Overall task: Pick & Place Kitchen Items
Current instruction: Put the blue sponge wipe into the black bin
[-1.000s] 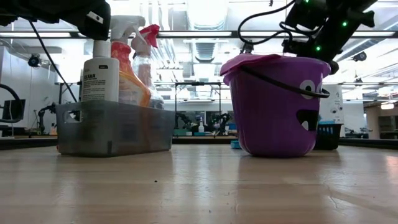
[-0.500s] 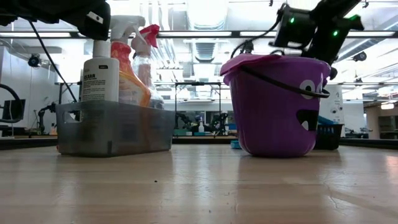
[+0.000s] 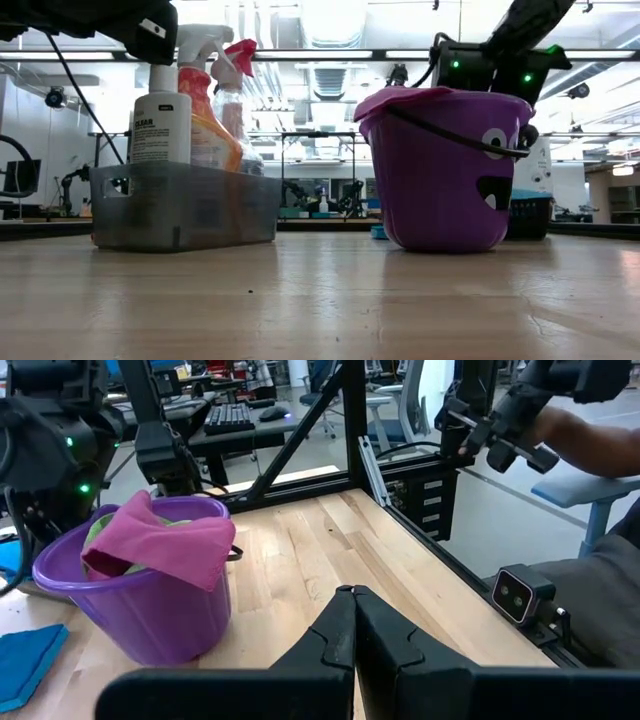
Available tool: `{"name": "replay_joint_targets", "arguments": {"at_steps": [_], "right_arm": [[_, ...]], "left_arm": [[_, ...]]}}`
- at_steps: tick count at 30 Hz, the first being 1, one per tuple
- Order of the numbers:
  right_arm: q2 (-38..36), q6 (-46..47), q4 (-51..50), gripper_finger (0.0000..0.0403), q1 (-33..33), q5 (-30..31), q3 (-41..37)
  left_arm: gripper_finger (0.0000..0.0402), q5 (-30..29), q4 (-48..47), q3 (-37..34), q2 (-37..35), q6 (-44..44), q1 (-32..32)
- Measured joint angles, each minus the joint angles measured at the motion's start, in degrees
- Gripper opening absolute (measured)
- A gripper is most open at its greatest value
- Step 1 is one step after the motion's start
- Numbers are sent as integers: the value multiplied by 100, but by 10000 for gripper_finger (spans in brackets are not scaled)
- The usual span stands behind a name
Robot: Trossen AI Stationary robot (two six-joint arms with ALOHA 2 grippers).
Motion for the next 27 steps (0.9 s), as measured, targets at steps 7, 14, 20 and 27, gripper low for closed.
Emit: {"name": "replay_joint_targets", "arguments": {"at_steps": [7, 14, 20, 27], "right_arm": [[-519, 51, 30, 45, 53, 83, -4], [-1016, -36, 8, 164, 143, 128, -4], [-1116, 12, -141, 242, 209, 1, -4], [-1103, 97, -138, 267, 291, 95, -4]], "left_arm": [[1, 0, -4, 0, 0, -2, -1], [1, 0, -19, 0, 0, -2, -1], [1, 0, -22, 0, 0, -2, -1], [1, 0, -24, 0, 0, -1, 0]]}}
